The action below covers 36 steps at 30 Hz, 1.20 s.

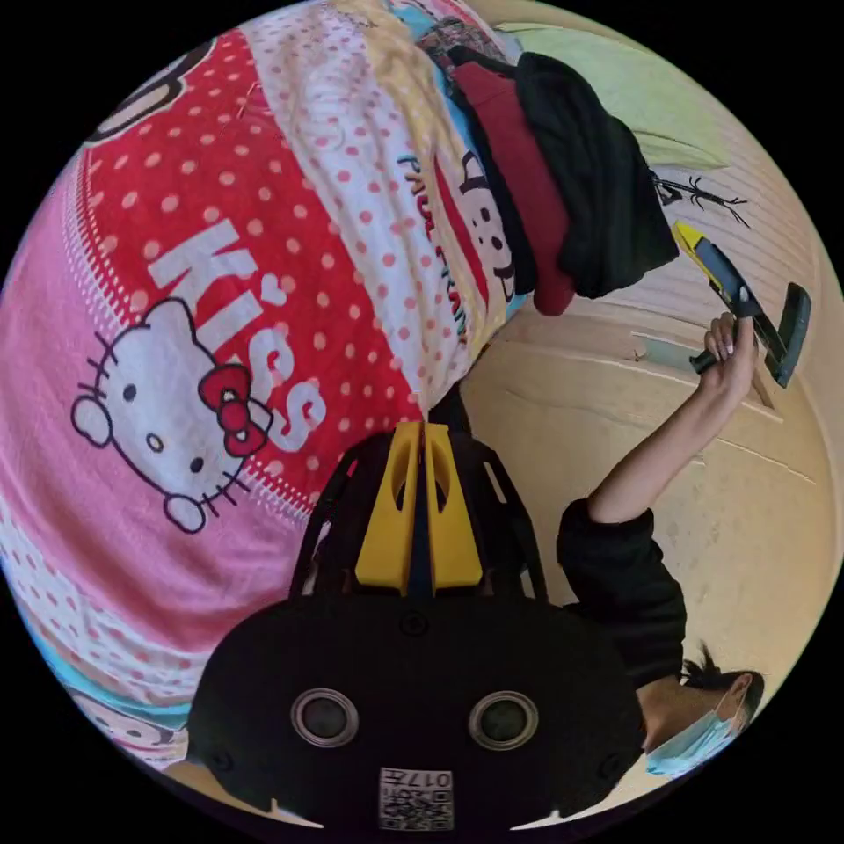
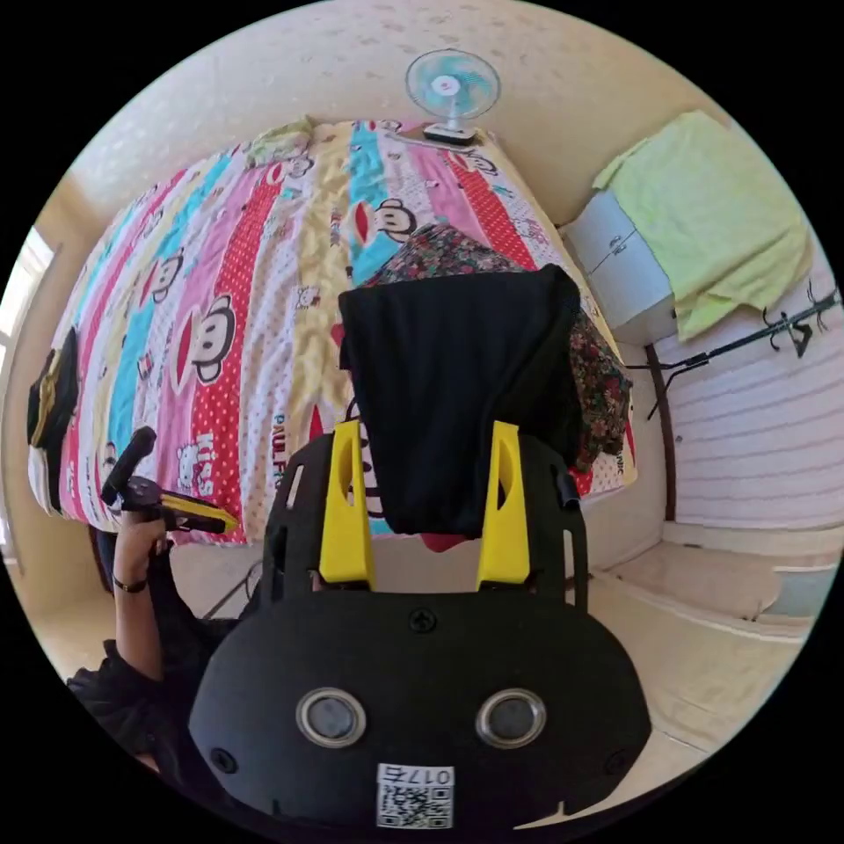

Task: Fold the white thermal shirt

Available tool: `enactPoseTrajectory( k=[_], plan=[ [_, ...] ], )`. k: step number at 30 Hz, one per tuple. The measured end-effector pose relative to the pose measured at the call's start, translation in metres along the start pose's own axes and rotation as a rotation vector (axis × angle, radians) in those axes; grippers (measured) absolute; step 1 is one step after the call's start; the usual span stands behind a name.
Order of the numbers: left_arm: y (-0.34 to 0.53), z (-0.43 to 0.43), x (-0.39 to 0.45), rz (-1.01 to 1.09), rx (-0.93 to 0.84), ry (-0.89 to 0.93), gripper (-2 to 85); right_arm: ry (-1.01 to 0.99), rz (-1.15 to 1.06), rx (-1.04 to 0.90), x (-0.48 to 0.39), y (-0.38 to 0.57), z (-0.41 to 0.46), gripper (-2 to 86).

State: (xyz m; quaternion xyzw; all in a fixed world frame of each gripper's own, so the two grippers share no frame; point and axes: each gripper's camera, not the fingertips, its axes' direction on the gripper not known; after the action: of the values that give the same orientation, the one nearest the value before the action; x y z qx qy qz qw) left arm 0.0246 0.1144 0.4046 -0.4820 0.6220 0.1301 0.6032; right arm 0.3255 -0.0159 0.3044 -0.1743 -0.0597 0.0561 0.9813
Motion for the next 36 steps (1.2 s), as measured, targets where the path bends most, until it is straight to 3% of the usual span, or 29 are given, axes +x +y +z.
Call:
enactPoseTrajectory(
  k=[3,5,8,10,12,16,18,20,24,28,32,36],
  plan=[
    [0.039,-0.022,-0.014,0.040,0.001,0.049,-1.0,0.095,-0.153,-0.003,-0.107,-0.039,0.006,5.2],
    [0.070,-0.044,-0.025,0.083,0.055,0.140,-1.0,0.116,-0.278,-0.022,-0.174,-0.063,0.020,5.7],
    [0.136,-0.090,-0.056,0.096,0.229,0.259,-1.0,-0.010,-0.506,-0.146,-0.280,-0.095,0.058,2.5],
    [0.186,-0.122,-0.080,0.030,0.368,0.242,-1.0,-0.147,-0.678,-0.312,-0.359,-0.111,0.094,1.4],
    [0.260,-0.161,-0.108,-0.076,0.599,0.192,-0.9,-0.217,-0.760,-0.439,-0.409,-0.119,0.121,1.0],
    [0.382,-0.214,-0.129,-0.227,1.021,-0.011,-0.6,0.139,-0.857,-0.536,-0.482,-0.126,0.158,0.7],
    [0.462,-0.246,-0.135,-0.402,1.221,-0.187,0.7,0.219,-0.898,-0.582,-0.498,-0.130,0.170,0.6],
    [0.515,-0.277,-0.134,-0.488,1.297,-0.293,3.3,0.244,-0.917,-0.629,-0.507,-0.138,0.181,0.5],
    [0.602,-0.368,-0.128,-0.627,1.337,-0.499,7.5,0.137,-0.842,-0.766,-0.503,-0.171,0.208,0.5],
    [0.612,-0.436,-0.113,-0.619,1.339,-0.640,11.4,0.039,-0.894,-0.848,-0.495,-0.189,0.230,0.5],
    [0.560,-0.476,-0.154,-0.734,1.051,-0.731,11.0,-0.025,-0.860,-0.933,-0.484,-0.203,0.251,0.5],
    [0.562,-0.469,-0.166,-0.851,1.224,-0.709,8.3,-0.102,-0.856,-0.926,-0.462,-0.205,0.264,0.5]
  ],
)
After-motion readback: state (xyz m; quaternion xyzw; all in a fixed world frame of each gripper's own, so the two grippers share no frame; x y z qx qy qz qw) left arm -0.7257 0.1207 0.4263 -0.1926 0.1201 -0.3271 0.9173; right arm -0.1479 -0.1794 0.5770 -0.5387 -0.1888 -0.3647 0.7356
